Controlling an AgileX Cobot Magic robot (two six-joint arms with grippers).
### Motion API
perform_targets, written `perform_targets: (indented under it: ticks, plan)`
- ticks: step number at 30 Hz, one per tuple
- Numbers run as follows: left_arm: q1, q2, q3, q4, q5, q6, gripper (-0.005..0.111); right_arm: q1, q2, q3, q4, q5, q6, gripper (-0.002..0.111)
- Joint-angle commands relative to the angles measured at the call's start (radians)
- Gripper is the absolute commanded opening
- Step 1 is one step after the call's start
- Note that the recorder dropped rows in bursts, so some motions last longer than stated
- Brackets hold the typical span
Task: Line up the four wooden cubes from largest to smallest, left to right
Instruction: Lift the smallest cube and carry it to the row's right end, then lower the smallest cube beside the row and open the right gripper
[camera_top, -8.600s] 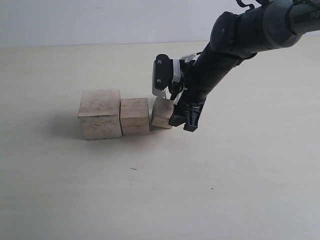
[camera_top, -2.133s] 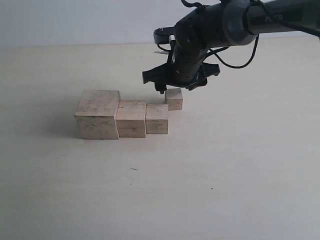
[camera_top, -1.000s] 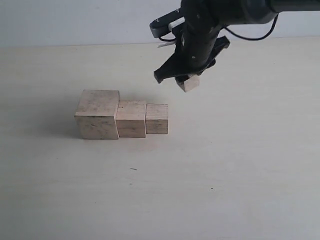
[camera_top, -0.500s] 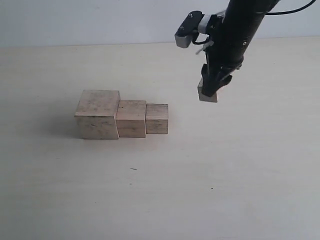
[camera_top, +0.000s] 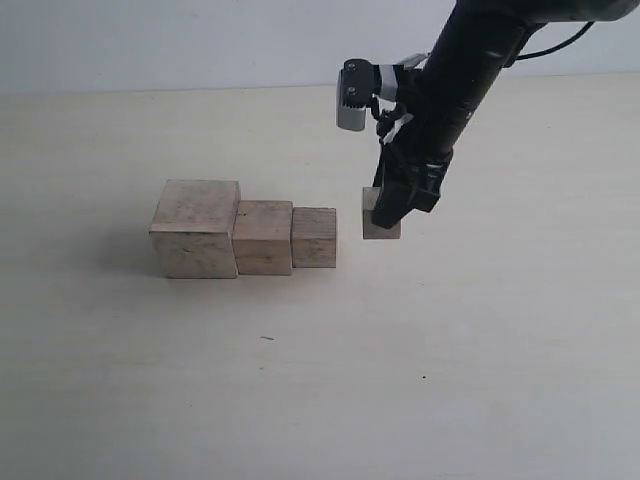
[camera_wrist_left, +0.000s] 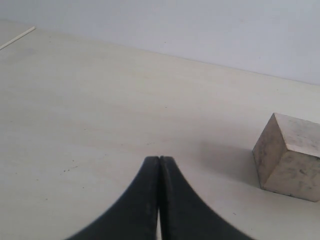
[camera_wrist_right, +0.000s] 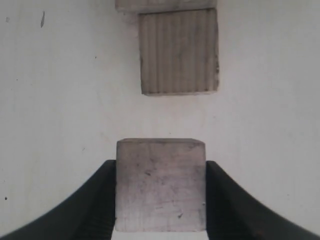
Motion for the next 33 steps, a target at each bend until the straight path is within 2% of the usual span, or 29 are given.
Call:
perform_targets:
  ticks: [1,6,27,33]
  plan:
    - [0.001,-0.005,0.002,0.004,-0.007,0.000,0.000,0.012,0.040,-0.003,0.015,-0.003,-0.059,0.000]
    - [0.001,-0.005,0.002,0.004,-0.007,0.000,0.000,0.012,0.050,-0.003,0.033,-0.008,-0.130,0.000]
    - [0.001,-0.005,0.002,0.004,-0.007,0.000,0.000,0.012,0.120,-0.003,0.057,-0.131,-0.122,0.000]
    - [0.001,-0.005,0.002,0.004,-0.007,0.000,0.000,0.012,0.120,-0.003,0.092,-0.140,-0.122,0.024]
